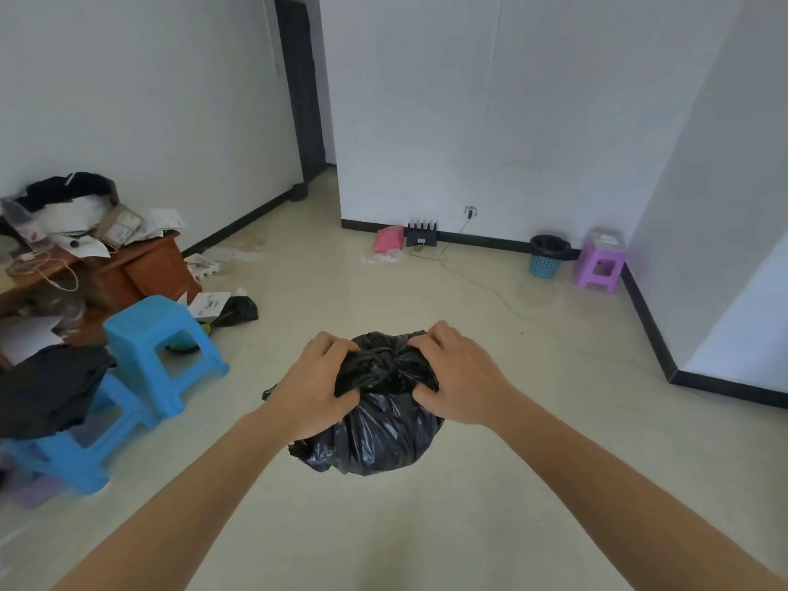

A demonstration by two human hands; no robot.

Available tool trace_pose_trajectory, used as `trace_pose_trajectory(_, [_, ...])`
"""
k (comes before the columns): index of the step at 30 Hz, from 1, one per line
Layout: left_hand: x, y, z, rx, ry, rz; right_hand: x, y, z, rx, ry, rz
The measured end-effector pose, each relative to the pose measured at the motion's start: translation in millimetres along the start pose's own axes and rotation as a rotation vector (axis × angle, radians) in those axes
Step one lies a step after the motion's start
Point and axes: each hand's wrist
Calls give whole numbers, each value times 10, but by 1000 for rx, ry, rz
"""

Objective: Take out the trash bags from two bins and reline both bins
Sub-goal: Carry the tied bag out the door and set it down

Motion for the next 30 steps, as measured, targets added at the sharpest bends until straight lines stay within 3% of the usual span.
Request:
trace_pose_trajectory(11, [1729,-2602,-355,38,32,-18,-1233,-2795,-277,36,-4,-22])
trace_pose_trajectory(20, [2757,-4882,-1169,84,1,-55,-2864,-4760,-729,-1,-83,-41])
trace_pose_trajectory(25, [3438,-6229,-1365,138,-21,21,-3685,-6221,-884,41,-148,-21])
trace_pose_trajectory(30, [4352,-7217,-1331,96,-33,143,-4061,-7791,-1072,72,-206,60])
Point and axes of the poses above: each hand's wrist, its own y-axis away from the middle knuckle, its own z-axis out of the back of the hand, x = y × z, and after that the axes turned 14 degrees about -y, right-handed
